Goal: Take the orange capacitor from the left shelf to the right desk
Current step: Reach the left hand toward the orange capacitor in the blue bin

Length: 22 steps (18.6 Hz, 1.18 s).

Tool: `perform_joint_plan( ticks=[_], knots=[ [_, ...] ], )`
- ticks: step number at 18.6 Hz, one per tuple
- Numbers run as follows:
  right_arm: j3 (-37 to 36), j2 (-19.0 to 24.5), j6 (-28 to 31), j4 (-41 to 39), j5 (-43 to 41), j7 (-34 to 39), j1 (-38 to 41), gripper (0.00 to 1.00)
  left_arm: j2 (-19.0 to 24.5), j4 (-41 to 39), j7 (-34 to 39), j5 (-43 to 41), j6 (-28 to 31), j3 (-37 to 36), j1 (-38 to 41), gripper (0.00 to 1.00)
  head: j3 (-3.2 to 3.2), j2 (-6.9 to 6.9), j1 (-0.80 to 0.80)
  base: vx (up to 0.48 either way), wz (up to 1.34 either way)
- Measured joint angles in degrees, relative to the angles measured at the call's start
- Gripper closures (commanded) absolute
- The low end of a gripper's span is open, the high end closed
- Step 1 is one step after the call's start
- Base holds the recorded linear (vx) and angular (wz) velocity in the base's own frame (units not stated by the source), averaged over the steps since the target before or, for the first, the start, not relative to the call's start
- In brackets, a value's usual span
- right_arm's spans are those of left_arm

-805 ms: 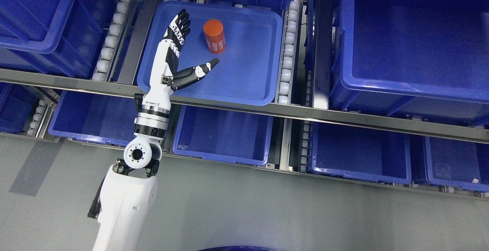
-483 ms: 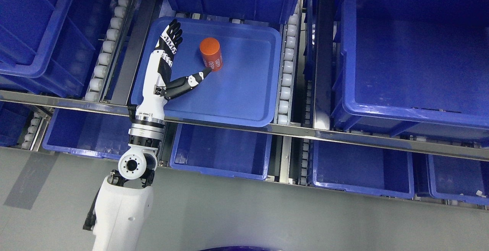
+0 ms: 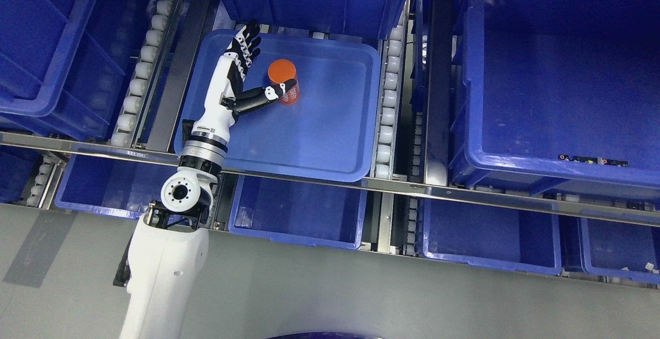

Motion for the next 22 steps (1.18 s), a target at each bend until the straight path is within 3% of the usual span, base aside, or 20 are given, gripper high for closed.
perform_joint_plan(
  ticks=[15, 22],
  knots=[
    [0.0, 0.0, 0.0, 0.0, 0.0, 0.1, 0.0, 0.0, 0.0, 5.7, -3.7, -2.5, 2.4, -2.5, -4.9, 0.01, 0.0, 0.0, 0.0, 0.0, 0.0],
    [0.0, 0.0, 0.0, 0.0, 0.0, 0.1, 0.0, 0.0, 0.0, 9.4, -4.5, -3.0, 2.6, -2.7, -6.5, 0.19, 0.0, 0.0, 0.0, 0.0, 0.0]
  ],
)
